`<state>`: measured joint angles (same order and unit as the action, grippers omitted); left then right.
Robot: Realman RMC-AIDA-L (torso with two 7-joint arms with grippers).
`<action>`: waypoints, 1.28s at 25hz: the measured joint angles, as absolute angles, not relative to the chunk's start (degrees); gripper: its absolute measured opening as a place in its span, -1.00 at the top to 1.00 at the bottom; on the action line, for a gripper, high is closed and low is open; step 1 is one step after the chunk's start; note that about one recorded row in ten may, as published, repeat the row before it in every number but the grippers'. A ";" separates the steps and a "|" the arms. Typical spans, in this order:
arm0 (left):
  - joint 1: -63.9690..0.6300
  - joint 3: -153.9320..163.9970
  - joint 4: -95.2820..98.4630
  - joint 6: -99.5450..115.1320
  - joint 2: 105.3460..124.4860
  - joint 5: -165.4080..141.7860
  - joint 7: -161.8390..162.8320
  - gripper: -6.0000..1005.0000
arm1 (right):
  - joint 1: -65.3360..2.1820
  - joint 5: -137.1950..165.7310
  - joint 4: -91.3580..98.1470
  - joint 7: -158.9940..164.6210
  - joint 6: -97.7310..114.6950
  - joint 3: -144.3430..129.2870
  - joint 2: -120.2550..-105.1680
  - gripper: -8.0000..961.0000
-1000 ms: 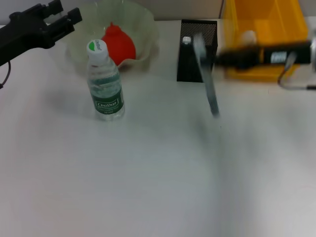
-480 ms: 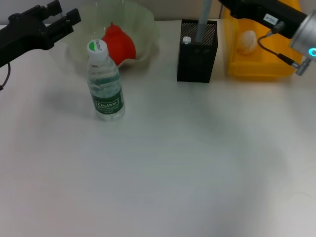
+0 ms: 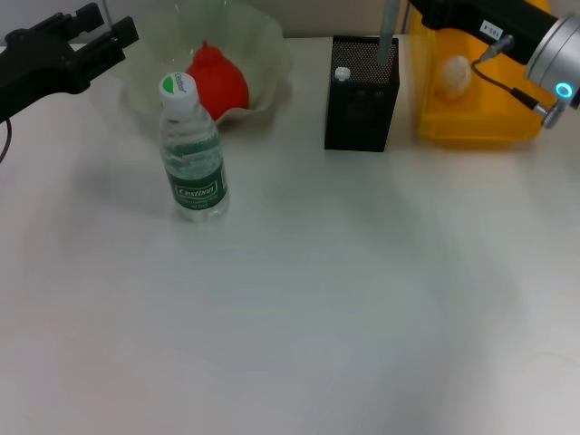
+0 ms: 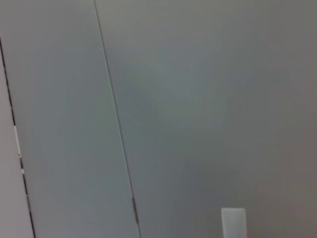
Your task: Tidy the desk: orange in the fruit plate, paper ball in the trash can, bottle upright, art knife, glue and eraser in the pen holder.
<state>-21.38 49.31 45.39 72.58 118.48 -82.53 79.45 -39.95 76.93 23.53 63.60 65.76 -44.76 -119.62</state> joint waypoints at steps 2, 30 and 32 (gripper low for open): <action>-21.37 49.31 45.37 72.59 118.48 -82.52 79.45 -0.19 | -39.98 76.92 22.80 63.77 64.76 -44.83 -119.61 0.71; -23.63 49.31 41.84 89.70 111.77 -81.19 85.89 -0.19 | -37.43 83.48 37.35 93.92 80.66 -62.17 -116.96 -0.12; -24.06 49.29 40.99 92.18 110.62 -81.33 87.09 -0.19 | -38.10 87.51 39.63 96.59 83.32 -62.80 -116.82 -0.12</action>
